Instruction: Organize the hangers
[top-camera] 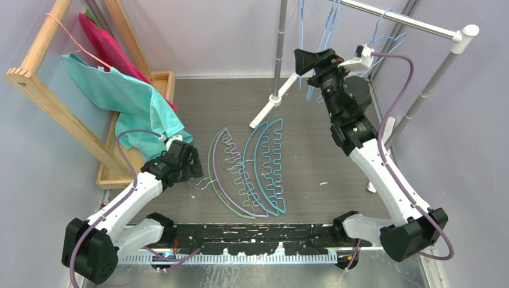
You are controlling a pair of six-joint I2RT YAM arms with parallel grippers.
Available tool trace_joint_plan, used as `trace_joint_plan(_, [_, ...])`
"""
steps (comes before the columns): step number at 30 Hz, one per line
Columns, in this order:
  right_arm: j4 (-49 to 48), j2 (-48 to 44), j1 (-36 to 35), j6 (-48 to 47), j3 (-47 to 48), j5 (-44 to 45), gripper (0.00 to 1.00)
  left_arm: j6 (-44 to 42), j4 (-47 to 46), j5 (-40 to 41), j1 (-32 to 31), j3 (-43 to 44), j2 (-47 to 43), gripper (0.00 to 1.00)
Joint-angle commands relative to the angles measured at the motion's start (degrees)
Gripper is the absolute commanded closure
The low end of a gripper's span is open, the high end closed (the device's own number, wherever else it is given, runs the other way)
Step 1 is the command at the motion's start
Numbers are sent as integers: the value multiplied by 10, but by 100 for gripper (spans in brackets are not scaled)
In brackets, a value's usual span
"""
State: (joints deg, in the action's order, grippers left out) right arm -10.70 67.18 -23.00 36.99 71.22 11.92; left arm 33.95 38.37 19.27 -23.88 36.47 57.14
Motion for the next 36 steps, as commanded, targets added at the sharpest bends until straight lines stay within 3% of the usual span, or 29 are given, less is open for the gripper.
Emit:
trace_joint_plan(1, [34,42,-1,-94,112,-62,13,-3,-19,4,3,8,3,2])
trace_joint_plan(9, [58,158,-5,-154,269,-137,0,-5,-22,6,3,10,6,2])
trace_joint_plan(20, [-23,276,-15,-196,346,-150,0,-6,-24,12,3,12,9,2])
trace_joint_plan(31, [-134,322,-61,-318,352,-28,0,-8,-29,10,3,12,14,2])
trace_joint_plan(36, [-161,358,-80,-391,371,67,0,-9,-33,5,3,10,13,2])
